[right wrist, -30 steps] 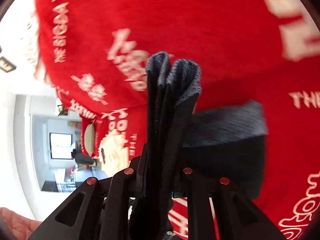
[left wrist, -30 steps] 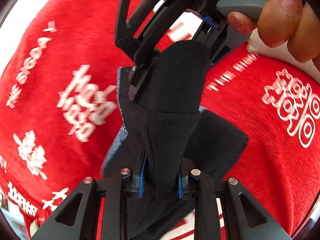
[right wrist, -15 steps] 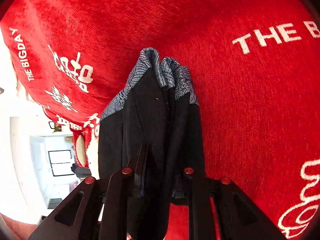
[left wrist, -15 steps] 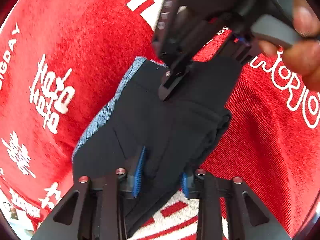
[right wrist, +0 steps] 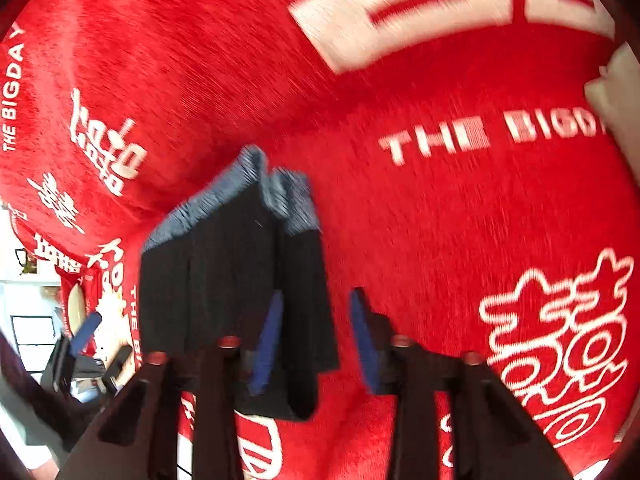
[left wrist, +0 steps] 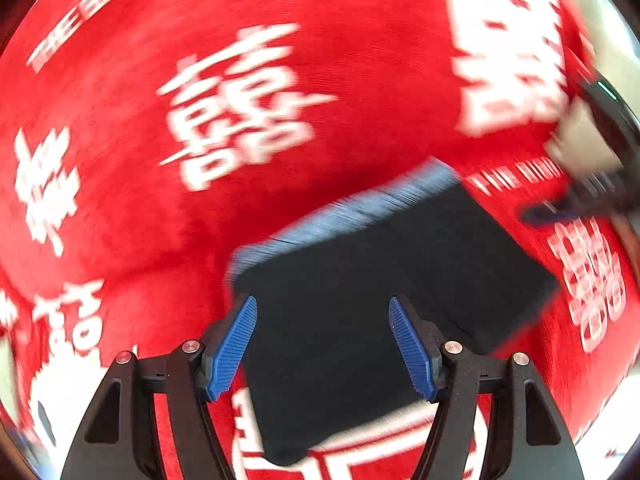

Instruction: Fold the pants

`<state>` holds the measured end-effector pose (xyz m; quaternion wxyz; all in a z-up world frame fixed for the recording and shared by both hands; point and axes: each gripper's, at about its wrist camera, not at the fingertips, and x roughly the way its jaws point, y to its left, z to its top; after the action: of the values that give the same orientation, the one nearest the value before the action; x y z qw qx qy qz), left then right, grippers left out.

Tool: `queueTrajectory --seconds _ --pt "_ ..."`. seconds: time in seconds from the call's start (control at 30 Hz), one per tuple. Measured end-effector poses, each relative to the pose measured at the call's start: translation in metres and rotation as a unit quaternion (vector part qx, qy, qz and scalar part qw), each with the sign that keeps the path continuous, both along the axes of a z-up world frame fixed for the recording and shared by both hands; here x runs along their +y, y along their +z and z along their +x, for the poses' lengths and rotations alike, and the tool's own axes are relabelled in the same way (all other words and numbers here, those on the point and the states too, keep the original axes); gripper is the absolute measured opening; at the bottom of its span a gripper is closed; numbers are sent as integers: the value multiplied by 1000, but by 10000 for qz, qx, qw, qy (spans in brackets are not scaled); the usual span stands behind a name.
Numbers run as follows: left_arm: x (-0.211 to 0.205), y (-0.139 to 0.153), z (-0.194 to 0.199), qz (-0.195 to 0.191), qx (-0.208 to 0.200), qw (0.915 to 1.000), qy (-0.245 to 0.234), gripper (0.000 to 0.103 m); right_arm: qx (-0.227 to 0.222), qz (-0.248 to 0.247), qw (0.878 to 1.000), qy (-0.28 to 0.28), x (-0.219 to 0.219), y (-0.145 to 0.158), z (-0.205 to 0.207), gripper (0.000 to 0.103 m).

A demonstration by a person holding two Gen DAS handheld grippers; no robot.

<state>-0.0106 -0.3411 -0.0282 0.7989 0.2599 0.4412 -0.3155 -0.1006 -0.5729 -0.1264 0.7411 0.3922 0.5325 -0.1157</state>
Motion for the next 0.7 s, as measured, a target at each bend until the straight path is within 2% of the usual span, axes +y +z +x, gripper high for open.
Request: queueTrajectory --seconds 0.13,0.17,0.27,0.37,0.43,0.47,0.5,0.53,0.7 --pt "15 -17 56 -114 229 9964 803 70 -87 -358 9987 341 12 12 45 31" --pt "16 -29 71 -72 409 9944 972 70 -57 -481 9980 416 13 12 52 31" --pt "21 -52 84 3 793 9889 1252 70 191 -1033 9933 477 18 7 84 31" --pt "24 -71 72 27 1009 9876 1201 70 294 -766 9957 439 13 -11 101 33" --pt "25 -79 60 -38 1121 9870 1151 70 209 -575 9973 412 8 -18 104 33" --pt "26 -81 55 -57 1083 9874 1154 70 157 -436 9982 390 4 -21 105 30" --pt "25 -83 51 -65 1028 9884 1120 70 97 -352 9986 389 1 -21 102 15" --pt "24 -84 48 -75 1017 9888 1092 70 53 -327 9986 424 0 -21 101 12" --pt "18 -91 37 -46 1048 9900 942 70 261 -378 9977 507 -5 -26 78 10"
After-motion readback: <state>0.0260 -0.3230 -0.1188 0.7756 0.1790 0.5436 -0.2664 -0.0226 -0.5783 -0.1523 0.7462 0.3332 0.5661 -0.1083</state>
